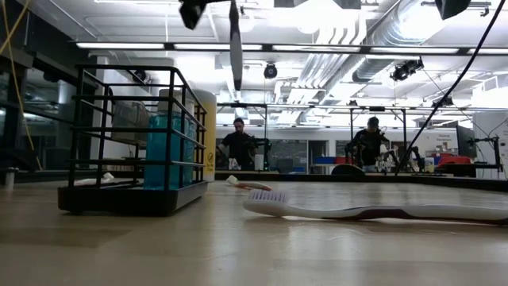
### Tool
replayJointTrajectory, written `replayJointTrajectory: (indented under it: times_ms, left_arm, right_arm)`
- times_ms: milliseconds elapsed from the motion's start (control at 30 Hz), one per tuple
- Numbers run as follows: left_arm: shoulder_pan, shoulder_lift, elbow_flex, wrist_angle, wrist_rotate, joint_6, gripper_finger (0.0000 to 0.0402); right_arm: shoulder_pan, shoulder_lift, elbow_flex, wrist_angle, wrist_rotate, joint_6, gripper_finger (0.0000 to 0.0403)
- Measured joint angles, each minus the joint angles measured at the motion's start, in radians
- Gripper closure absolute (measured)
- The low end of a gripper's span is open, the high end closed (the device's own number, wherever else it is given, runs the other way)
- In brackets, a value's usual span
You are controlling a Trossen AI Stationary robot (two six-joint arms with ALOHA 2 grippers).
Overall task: Pick & Place toothbrushing station
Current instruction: Put the top purple toothbrush into the top section of the black wire organizer
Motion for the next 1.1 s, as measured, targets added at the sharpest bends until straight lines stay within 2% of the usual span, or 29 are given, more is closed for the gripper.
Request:
replayJointTrajectory:
  times_ms: [233,467,600,1100]
  left_arm:
    - [-0.129,-0.037,-0.001,-0.015,-0.275,0.003,0.0396]
    - [-0.217,-0.108,-0.024,-0.141,-0.5,-0.112,0.0396]
    - [-0.246,-0.13,-0.055,-0.14,-0.56,-0.136,0.0396]
    - [-0.248,-0.134,-0.163,-0.126,-0.609,-0.249,0.0396]
  right_arm:
    - [0.0,0.0,0.0,-0.002,-0.007,0.01,0.0282]
    - [0.0,0.0,0.0,-0.002,-0.014,0.011,0.0282]
    - [-0.005,0.0,0.0,-0.002,-0.016,0.011,0.0282]
    - [-0.006,0.0,0.0,0.001,-0.035,0.011,0.0282]
